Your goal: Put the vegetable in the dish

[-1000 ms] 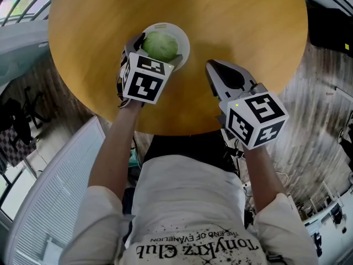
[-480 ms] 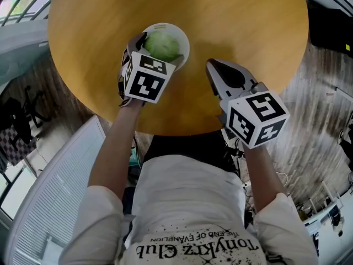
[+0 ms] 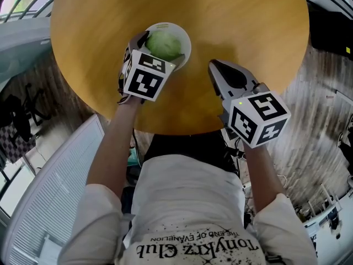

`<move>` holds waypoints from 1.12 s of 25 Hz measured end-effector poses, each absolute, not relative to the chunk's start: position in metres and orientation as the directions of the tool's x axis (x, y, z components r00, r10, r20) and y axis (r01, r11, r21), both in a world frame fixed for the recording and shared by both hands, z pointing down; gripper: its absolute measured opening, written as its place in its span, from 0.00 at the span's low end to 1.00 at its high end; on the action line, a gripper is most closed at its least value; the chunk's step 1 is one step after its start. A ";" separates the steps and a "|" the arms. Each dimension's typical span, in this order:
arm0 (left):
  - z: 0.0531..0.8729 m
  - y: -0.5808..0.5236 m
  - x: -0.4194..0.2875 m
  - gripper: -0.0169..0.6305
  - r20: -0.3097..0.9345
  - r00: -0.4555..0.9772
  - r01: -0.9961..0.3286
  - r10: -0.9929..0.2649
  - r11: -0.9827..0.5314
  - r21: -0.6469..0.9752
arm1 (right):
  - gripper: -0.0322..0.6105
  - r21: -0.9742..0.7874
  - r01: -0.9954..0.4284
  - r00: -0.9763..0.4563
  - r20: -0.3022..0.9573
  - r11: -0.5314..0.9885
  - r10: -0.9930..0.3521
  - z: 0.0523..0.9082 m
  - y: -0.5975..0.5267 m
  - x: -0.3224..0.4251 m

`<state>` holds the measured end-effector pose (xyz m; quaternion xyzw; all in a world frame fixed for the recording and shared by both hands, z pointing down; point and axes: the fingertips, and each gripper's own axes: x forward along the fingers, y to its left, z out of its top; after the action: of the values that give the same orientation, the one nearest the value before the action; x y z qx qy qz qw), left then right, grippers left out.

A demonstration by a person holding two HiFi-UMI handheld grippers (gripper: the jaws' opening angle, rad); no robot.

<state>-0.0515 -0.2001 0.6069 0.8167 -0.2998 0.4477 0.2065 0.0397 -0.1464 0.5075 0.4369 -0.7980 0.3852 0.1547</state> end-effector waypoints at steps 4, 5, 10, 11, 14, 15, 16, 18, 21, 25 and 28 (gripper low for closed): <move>0.601 -0.201 -0.056 0.78 0.851 0.422 -0.675 -0.312 -0.735 0.065 | 0.08 -0.479 -0.817 -0.569 0.583 0.321 -0.580 0.507 -0.148 0.039; 0.599 -0.201 -0.057 0.78 0.848 0.426 -0.676 -0.315 -0.734 0.067 | 0.08 -0.479 -0.817 -0.569 0.583 0.321 -0.579 0.507 -0.148 0.039; 0.592 -0.203 -0.064 0.78 0.836 0.415 -0.688 -0.358 -0.725 0.031 | 0.08 -0.478 -0.814 -0.573 0.577 0.328 -0.582 0.505 -0.150 0.037; 0.589 -0.203 -0.065 0.78 0.832 0.411 -0.689 -0.373 -0.725 0.016 | 0.08 -0.477 -0.815 -0.573 0.575 0.330 -0.584 0.503 -0.150 0.038; 0.574 -0.196 -0.065 0.78 0.817 0.411 -0.698 -0.403 -0.716 -0.002 | 0.08 -0.468 -0.819 -0.568 0.571 0.333 -0.593 0.492 -0.143 0.045; 0.568 -0.192 -0.064 0.78 0.811 0.417 -0.703 -0.410 -0.711 0.002 | 0.08 -0.463 -0.820 -0.566 0.570 0.336 -0.596 0.488 -0.140 0.048; 0.563 -0.189 -0.064 0.78 0.805 0.423 -0.708 -0.417 -0.706 0.006 | 0.08 -0.457 -0.822 -0.563 0.569 0.339 -0.599 0.485 -0.136 0.050; 0.552 -0.184 -0.066 0.78 0.792 0.433 -0.720 -0.430 -0.694 0.016 | 0.08 -0.446 -0.825 -0.560 0.567 0.347 -0.604 0.477 -0.131 0.051; 0.537 -0.172 -0.071 0.78 0.781 0.447 -0.730 -0.437 -0.682 0.036 | 0.08 -0.435 -0.825 -0.561 0.562 0.361 -0.608 0.466 -0.121 0.048; 0.507 -0.162 -0.077 0.44 0.745 0.425 -0.768 -0.514 -0.640 -0.004 | 0.08 -0.424 -0.821 -0.569 0.551 0.382 -0.611 0.454 -0.106 0.051; 0.479 -0.158 -0.088 0.26 0.694 0.427 -0.810 -0.580 -0.586 0.009 | 0.08 -0.408 -0.821 -0.570 0.540 0.400 -0.619 0.441 -0.099 0.050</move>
<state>-0.0878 -0.1579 0.4790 0.8266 -0.4206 0.3311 0.1737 0.0502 -0.0988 0.4411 0.4375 -0.8226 0.3293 0.1532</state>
